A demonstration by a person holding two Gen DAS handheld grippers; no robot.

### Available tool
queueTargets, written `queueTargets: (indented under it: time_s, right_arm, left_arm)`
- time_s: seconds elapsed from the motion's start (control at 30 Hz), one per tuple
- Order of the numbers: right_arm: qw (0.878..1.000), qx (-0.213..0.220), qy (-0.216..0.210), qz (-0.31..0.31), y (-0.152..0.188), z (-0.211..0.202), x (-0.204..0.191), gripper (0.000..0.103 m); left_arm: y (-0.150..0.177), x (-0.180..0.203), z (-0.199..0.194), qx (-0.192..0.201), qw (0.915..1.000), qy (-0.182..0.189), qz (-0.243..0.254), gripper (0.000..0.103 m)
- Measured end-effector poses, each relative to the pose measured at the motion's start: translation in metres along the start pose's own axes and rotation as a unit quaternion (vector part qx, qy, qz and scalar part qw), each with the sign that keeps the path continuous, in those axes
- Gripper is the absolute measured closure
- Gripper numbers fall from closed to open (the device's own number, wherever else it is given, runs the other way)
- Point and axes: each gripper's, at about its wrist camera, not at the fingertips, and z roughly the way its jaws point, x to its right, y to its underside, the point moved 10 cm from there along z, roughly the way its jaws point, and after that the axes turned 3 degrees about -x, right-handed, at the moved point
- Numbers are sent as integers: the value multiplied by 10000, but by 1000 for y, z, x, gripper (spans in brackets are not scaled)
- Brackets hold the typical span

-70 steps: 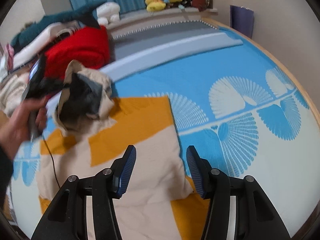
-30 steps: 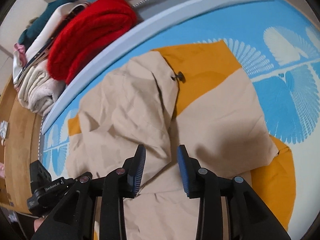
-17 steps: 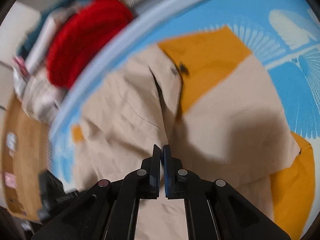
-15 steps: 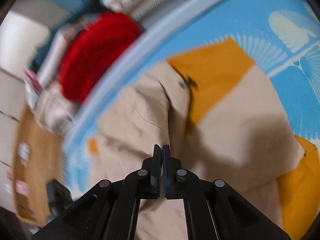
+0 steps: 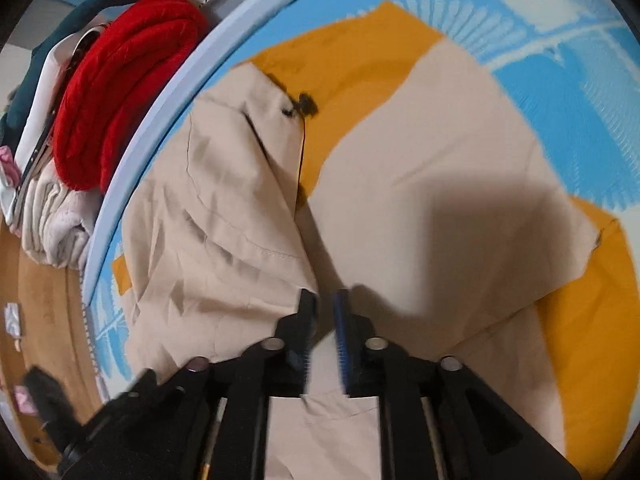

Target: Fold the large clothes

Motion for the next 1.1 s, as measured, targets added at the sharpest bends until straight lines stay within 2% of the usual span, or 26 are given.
queueTargets:
  time_s: [0.03,0.1,0.17,0.23,0.3,0.4,0.47,0.53,0.63,0.7,0.77,0.83,0.87,0.93,1.0,1.1]
  right_arm:
    - [9999,99,25,7,-2,-4,0,70]
    - [9996,262,26,-44,-5,-10,-3,65]
    - [9995,279,-92,-104,-8,-9,-8,64]
    - [9996,123,-253,38,-7,-3,0,64]
    - [9996,-72,-223,167,-3,8,8,64]
    - [9994,-198,191,228,2,17,23,64]
    - [9993,2,343,167,-2,8,20,64]
    - [9979,453,459,-18,-10,-9,11,64]
    - [9936,1036,268,-370,-18,-31,-15,64]
    - [9912,1150,-68,-658,-16,-33,-37,64]
    - [9901,1009,-471,-858,-7,-26,-59,64]
    - [9886,515,-947,-1052,7,-7,-79,64]
    - [9884,250,-1053,-1065,16,3,-82,64]
    - [9905,-278,-919,-983,29,32,-75,64]
    - [9939,-536,-304,-919,36,51,-54,64]
    - [9956,-544,-323,-693,34,51,-49,64]
  left_arm:
    - [5,8,5,-100,9998,156,101,81]
    - [24,19,28,-560,9976,355,216,81]
    - [43,9,52,-1018,9946,67,198,81]
    - [53,1,64,-1221,9920,-161,282,81]
    - [51,2,60,-1249,9911,-197,421,81]
    - [37,6,45,-1095,9928,-69,472,81]
    - [21,-5,32,-761,9965,-93,320,81]
    - [12,-21,25,-562,9982,-168,132,81]
    - [16,-43,30,-583,9978,-299,-122,81]
    - [21,-56,38,-739,9962,-414,-186,82]
    - [31,-54,47,-903,9946,-438,-249,82]
    - [36,-55,51,-988,9938,-426,-269,82]
    - [36,-55,52,-998,9937,-450,-236,82]
    - [36,-55,52,-1039,9933,-474,-206,82]
    - [36,-51,52,-1071,9929,-462,-216,82]
    - [30,-32,63,-1097,9925,-508,-189,82]
